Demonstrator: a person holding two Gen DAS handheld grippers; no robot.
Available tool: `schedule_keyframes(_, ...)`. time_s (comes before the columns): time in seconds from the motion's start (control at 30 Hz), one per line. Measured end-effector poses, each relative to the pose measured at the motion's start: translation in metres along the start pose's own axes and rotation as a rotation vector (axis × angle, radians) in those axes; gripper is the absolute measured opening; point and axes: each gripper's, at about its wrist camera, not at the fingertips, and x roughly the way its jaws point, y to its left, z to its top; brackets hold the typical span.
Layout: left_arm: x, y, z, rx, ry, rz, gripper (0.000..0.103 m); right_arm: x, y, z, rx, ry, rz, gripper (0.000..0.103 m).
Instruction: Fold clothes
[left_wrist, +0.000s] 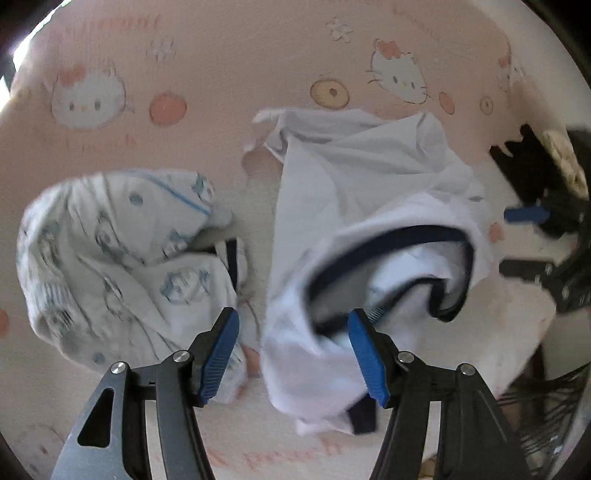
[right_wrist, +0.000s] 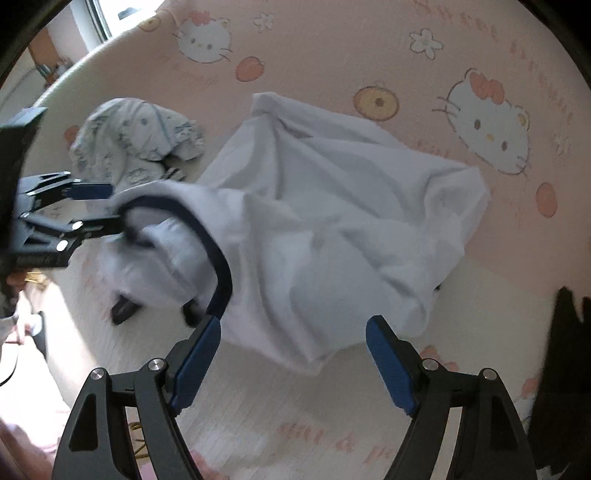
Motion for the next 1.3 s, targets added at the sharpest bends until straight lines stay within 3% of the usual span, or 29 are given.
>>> schedule_keyframes(0.13, -0.002, -0.008, -0.006, 0.016, -0.006, 0.001, 0.059, 0.001, -0.002, -0.014, 0.024, -0.034, -0.002, 0.08)
schedule_keyframes(0.27, 0.005, -0.011, -0.014, 0.023, 0.012, 0.013, 0.059, -0.003, 0.005, -0.023, 0.011, -0.084, -0.068, 0.08)
schedule_keyframes(0.5, 0.015, -0.006, -0.029, -0.013, 0.054, 0.0, 0.059, -0.007, 0.059, -0.04, -0.149, -0.187, -0.211, 0.08)
schedule_keyframes(0.7, 0.013, 0.007, -0.035, -0.067, 0.034, -0.022, 0.059, 0.025, 0.104, -0.049, -0.364, -0.126, -0.33, 0.08)
schedule_keyframes(0.87, 0.005, 0.014, -0.044, -0.046, 0.005, 0.014, 0.059, 0.046, 0.121, -0.05, -0.476, -0.087, -0.415, 0.08)
schedule_keyframes(1.03, 0.008, 0.02, -0.044, -0.029, 0.011, -0.002, 0.059, 0.058, 0.128, -0.046, -0.533, -0.11, -0.461, 0.08)
schedule_keyframes(1.17, 0.015, 0.018, -0.035, -0.031, 0.001, -0.022, 0.059, 0.073, 0.128, -0.041, -0.562, -0.127, -0.551, 0.08)
schedule_keyframes(1.23, 0.02, 0.017, -0.029, -0.029, -0.008, -0.031, 0.059, 0.079, 0.128, -0.039, -0.575, -0.134, -0.586, 0.078)
schedule_keyframes(1.3, 0.026, 0.017, -0.028, -0.027, 0.001, -0.029, 0.059, 0.08, 0.127, -0.037, -0.583, -0.139, -0.591, 0.062)
